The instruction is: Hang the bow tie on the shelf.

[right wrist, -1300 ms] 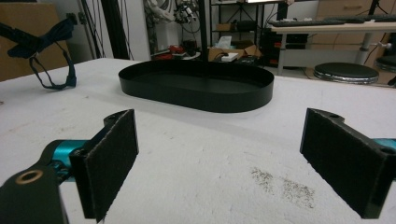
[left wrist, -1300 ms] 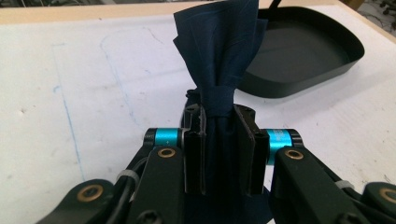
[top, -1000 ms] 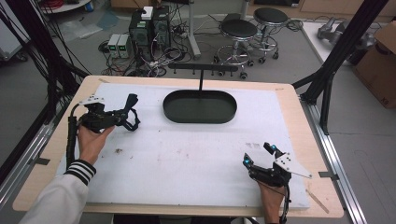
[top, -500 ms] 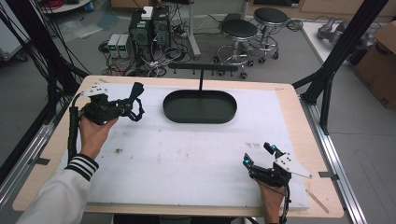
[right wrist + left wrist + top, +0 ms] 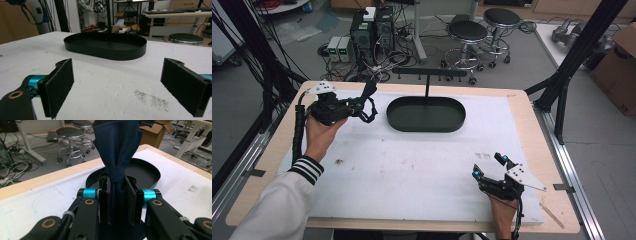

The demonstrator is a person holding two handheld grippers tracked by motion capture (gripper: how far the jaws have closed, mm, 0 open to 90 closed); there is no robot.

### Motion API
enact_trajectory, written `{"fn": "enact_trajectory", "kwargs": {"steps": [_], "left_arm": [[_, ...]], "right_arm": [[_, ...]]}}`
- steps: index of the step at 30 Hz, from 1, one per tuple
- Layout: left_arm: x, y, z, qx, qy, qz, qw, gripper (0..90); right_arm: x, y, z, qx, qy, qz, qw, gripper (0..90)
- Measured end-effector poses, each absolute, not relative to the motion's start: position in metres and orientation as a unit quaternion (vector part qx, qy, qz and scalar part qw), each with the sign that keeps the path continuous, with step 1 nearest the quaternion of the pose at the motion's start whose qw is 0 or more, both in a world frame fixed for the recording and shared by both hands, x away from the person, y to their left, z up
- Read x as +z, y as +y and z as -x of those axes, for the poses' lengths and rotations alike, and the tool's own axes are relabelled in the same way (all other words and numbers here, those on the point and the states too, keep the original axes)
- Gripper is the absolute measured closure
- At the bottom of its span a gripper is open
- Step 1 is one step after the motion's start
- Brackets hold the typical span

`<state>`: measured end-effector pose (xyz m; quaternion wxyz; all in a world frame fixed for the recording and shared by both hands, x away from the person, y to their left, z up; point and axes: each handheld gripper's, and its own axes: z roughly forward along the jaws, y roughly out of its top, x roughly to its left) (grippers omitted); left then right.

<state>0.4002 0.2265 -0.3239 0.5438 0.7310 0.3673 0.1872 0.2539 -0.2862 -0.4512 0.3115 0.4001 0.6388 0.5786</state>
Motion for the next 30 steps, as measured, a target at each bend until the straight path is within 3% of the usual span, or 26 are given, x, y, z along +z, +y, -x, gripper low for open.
{"fn": "enact_trajectory", "kwargs": {"steps": [30], "left_arm": [[-0.292,0.164,-0.457,0.171,0.311,-0.738,0.574,75.2]], "right_arm": [[-0.451,-0.286,-0.255,0.578,0.641,-0.400,0.309,10.5]]}}
